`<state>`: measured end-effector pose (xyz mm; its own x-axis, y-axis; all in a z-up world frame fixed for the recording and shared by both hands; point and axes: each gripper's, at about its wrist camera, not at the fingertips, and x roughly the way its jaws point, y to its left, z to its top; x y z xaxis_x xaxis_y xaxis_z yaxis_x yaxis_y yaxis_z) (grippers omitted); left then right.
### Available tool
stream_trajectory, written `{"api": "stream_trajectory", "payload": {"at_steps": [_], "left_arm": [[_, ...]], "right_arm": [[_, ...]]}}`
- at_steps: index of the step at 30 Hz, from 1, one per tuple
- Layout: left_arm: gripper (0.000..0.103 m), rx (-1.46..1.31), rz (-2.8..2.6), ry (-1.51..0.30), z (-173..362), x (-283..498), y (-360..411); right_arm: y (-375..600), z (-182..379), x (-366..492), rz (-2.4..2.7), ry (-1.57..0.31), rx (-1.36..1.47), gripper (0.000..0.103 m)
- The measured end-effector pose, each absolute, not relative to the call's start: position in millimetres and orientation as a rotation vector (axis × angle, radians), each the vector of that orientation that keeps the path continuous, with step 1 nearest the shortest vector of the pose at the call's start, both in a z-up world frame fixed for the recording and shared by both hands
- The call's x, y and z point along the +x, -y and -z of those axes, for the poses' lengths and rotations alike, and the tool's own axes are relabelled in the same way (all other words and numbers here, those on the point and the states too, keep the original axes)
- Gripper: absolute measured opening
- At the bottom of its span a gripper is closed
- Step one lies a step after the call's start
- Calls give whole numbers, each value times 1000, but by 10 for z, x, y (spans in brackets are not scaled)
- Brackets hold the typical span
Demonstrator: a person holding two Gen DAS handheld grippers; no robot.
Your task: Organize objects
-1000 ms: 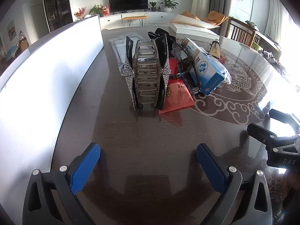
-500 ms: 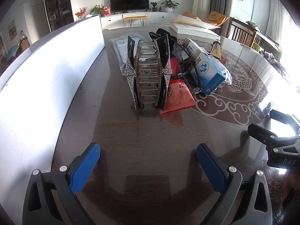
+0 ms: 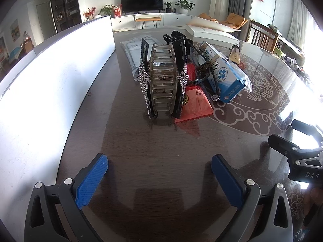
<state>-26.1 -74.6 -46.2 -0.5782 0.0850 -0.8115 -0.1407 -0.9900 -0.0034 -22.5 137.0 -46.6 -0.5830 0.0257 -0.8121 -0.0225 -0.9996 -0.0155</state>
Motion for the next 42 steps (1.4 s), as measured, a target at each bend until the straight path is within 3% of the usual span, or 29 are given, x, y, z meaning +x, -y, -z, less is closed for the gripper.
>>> {"api": "stream_trajectory", "payload": {"at_steps": [42], "left_arm": [[103,-1366,-2646,-118,466,-457,745]], "right_arm": [[-1368,467,-225,-2771,5,-1421,103]]}}
